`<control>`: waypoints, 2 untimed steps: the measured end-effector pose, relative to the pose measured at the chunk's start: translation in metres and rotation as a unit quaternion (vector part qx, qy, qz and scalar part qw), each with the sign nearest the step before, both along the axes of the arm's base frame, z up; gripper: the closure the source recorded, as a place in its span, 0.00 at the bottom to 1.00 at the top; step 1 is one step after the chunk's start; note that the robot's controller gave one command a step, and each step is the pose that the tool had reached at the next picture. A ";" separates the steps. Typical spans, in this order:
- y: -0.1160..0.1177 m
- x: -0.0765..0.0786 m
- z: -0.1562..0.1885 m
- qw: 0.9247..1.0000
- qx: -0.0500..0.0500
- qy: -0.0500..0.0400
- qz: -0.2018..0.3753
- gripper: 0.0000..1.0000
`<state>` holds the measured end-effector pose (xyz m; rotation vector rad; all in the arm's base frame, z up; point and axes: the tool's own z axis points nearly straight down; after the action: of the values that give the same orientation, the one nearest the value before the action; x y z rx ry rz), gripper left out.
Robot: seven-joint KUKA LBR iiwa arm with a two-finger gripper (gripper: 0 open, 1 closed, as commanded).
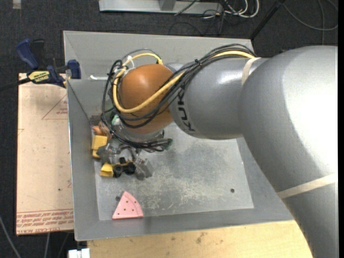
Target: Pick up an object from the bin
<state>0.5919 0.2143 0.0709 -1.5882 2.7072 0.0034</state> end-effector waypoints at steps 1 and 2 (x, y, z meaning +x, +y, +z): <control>0.007 -0.014 -0.001 1.000 0.000 0.001 -0.010 1.00; 0.007 -0.014 -0.001 1.000 0.000 0.001 -0.010 1.00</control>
Offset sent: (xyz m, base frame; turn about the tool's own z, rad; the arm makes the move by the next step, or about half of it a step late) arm 0.0000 0.0000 0.0000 0.0000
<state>0.5778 0.2209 0.0696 -1.5625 2.7238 0.0035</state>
